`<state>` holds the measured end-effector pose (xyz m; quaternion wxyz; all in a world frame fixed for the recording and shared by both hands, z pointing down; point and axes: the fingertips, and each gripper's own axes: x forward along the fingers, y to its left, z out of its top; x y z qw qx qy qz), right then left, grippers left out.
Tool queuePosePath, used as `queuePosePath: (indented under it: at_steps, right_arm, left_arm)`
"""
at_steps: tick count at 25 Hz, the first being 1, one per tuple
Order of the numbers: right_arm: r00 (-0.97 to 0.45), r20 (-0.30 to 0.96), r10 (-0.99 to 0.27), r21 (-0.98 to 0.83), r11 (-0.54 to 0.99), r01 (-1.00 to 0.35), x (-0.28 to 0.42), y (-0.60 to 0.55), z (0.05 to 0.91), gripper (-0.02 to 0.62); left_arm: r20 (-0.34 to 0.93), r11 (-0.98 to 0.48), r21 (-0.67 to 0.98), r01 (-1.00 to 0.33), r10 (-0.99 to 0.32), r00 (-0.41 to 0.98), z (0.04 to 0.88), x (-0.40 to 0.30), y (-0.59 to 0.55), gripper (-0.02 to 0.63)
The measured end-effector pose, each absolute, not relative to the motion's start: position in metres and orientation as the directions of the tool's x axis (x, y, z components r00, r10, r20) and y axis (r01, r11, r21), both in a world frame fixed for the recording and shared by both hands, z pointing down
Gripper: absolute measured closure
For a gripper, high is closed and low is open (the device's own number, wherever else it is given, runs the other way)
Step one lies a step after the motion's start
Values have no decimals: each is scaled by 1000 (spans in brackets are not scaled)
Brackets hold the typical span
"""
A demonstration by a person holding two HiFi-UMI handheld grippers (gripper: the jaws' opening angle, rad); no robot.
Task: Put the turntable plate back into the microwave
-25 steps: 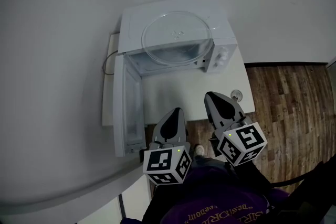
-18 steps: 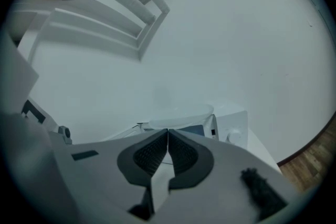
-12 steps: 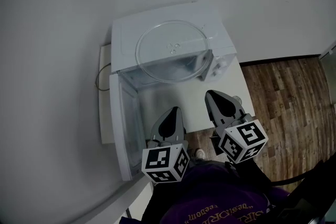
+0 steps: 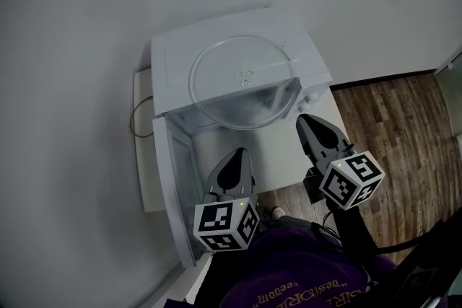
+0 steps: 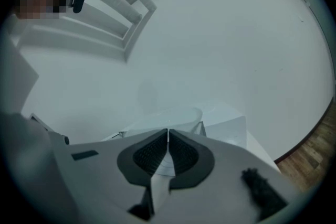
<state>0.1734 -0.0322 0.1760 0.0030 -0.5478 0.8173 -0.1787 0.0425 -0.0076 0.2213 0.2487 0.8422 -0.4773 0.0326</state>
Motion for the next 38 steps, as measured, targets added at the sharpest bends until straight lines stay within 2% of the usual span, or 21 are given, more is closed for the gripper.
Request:
queuePosePath:
  at_steps: [4,9,12,13,22,32,38]
  right_arm:
    - [-388,166,-907,-381,304,-873,181,-41,175,584]
    - [-368,173,-914,-385,281,-879,185,-45,181,577]
    - [-438,164,-884,-470,321,-823,178,-47,183,508]
    - [-459,164,-873,-494,330,-805,176,-48,184,495]
    - [-559,164,-813,-622,354,-698,175,-58,190,442]
    - [-608,193,-770,-661,356,-661,158,-71,204,442]
    - [-614,172,-771,-715,331,-616,154,-78,203,443]
  left_arm:
    - [297,-455,370,-810,-768,567,222,40,-13,600]
    - [280,-514,394,-762,-722,632,224,48,-15,600]
    - [241,-499,462,-733,-725,646,222,49,-16,591]
    - [229,-486,486,-726,-731,643,221,49,-18,541]
    - [91,-389,704,-594,-780,619,204,38,-45,376]
    - [99,-308,811,-498,-767,634,218,51,-78,370]
    - [61,-332,822,-462,-757,651,213,62,-85,389]
